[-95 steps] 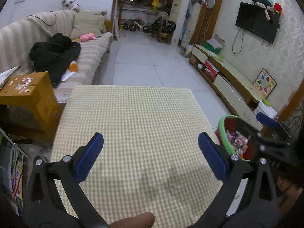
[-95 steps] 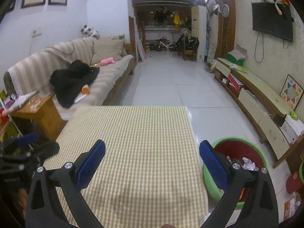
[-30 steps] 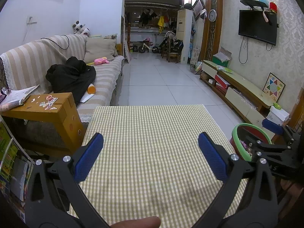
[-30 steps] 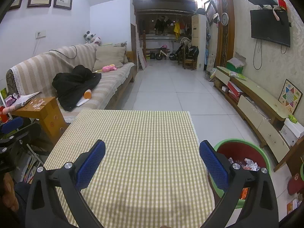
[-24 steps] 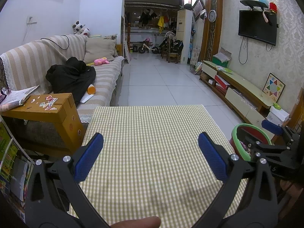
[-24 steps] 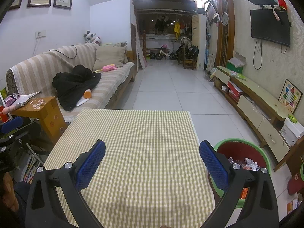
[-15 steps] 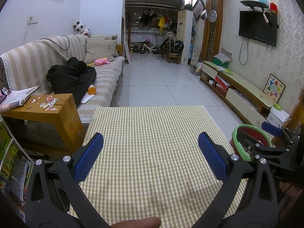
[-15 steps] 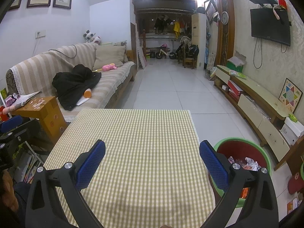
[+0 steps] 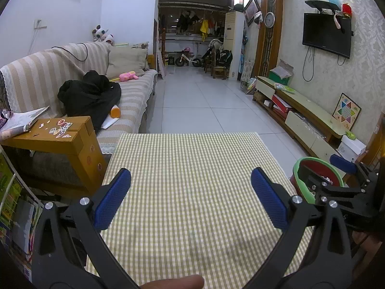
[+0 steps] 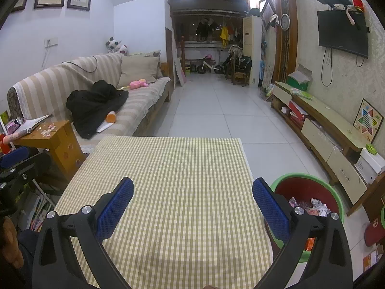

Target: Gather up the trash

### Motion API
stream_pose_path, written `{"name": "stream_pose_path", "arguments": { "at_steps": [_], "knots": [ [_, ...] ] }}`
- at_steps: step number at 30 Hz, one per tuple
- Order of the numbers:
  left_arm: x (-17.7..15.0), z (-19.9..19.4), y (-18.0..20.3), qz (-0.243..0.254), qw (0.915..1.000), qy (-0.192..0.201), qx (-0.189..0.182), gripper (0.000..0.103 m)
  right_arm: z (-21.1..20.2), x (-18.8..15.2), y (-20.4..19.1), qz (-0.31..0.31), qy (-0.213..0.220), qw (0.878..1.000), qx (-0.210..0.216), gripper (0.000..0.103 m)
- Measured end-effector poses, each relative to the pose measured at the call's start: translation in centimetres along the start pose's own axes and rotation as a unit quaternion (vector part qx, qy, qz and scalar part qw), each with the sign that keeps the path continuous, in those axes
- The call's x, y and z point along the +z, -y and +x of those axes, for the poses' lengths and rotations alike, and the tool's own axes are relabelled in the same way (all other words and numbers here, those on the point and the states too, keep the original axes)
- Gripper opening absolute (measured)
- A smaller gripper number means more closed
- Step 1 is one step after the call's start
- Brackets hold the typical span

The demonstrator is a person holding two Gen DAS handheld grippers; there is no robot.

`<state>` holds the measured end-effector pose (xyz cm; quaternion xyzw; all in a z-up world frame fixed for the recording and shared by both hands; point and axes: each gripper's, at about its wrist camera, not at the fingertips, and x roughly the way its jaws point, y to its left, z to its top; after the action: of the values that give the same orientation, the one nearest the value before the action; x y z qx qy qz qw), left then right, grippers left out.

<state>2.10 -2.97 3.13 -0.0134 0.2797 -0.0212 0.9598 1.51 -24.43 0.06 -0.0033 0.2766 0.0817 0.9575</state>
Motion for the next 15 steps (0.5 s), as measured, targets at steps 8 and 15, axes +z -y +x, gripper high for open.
{"name": "stream_pose_path", "arguments": {
  "at_steps": [8,15],
  "knots": [
    [-0.05,-0.02,-0.03,-0.001,1.0000,0.000,0.000,0.098,0.01,-0.03,-0.09,0.000,0.000,1.000,0.000,0.096],
    [-0.15,-0.17,0.04,-0.006,1.0000,0.002,-0.002,0.098,0.03,-0.01,-0.14,0.000,-0.001,1.000,0.000,0.096]
  ]
}}
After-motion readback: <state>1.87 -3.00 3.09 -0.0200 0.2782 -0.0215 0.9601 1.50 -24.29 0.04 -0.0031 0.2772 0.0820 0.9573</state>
